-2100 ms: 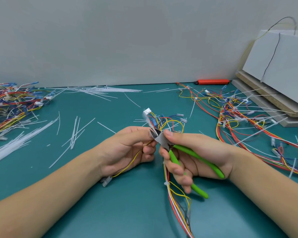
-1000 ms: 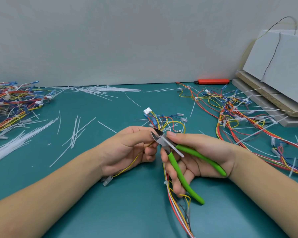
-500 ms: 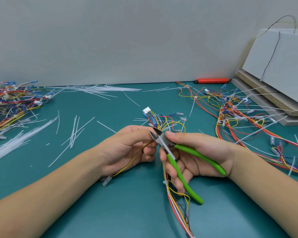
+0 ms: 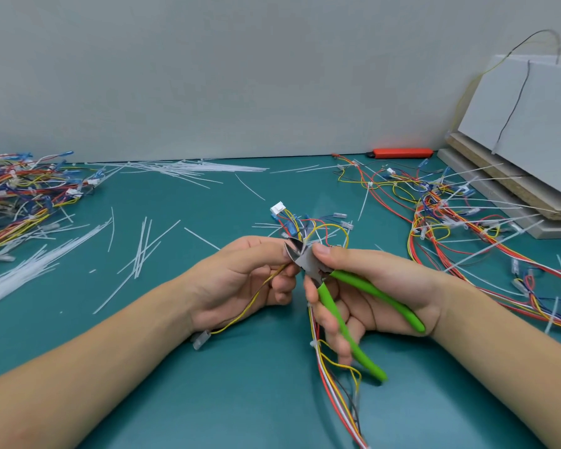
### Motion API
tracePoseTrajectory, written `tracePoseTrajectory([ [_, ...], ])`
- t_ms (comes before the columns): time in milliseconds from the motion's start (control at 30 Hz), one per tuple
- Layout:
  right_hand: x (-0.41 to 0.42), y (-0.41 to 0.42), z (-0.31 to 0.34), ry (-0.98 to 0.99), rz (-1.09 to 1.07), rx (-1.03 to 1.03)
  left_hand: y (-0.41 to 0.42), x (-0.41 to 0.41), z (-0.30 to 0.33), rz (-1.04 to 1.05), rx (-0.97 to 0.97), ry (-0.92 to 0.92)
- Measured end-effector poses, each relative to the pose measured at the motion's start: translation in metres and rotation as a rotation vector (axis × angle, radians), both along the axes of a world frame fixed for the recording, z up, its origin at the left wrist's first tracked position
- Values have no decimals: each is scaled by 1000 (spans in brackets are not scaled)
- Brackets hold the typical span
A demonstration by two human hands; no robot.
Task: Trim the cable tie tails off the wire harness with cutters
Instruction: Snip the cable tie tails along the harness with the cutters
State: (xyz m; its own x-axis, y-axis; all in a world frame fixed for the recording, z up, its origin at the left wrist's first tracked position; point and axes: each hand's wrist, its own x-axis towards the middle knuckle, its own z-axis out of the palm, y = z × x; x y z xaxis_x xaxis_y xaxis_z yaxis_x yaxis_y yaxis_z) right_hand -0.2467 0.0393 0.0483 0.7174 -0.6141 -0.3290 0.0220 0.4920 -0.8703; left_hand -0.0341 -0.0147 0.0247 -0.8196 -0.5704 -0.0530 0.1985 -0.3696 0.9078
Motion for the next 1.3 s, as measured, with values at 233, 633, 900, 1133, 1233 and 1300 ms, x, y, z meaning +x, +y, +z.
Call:
tracePoseTrajectory([
  [233, -3, -3, -5, -20, 24, 23, 0, 0, 0, -14, -33, -16],
  [633, -3, -2, -5, -3, 22, -8, -4, 3, -3, -59, -22, 13],
  [900, -1, 0, 1, 19, -16, -10, -4, 3, -3, -43, 6, 16],
  [1133, -2, -2, -2, 8, -8, 20, -5, 4, -4, -45, -7, 6],
  [1233, -4, -3, -4, -11, 1, 29, -5, 3, -4, -45, -10, -1],
  [1300, -4, -3, -4, -12, 1, 27, -5, 3, -4, -42, -13, -3],
])
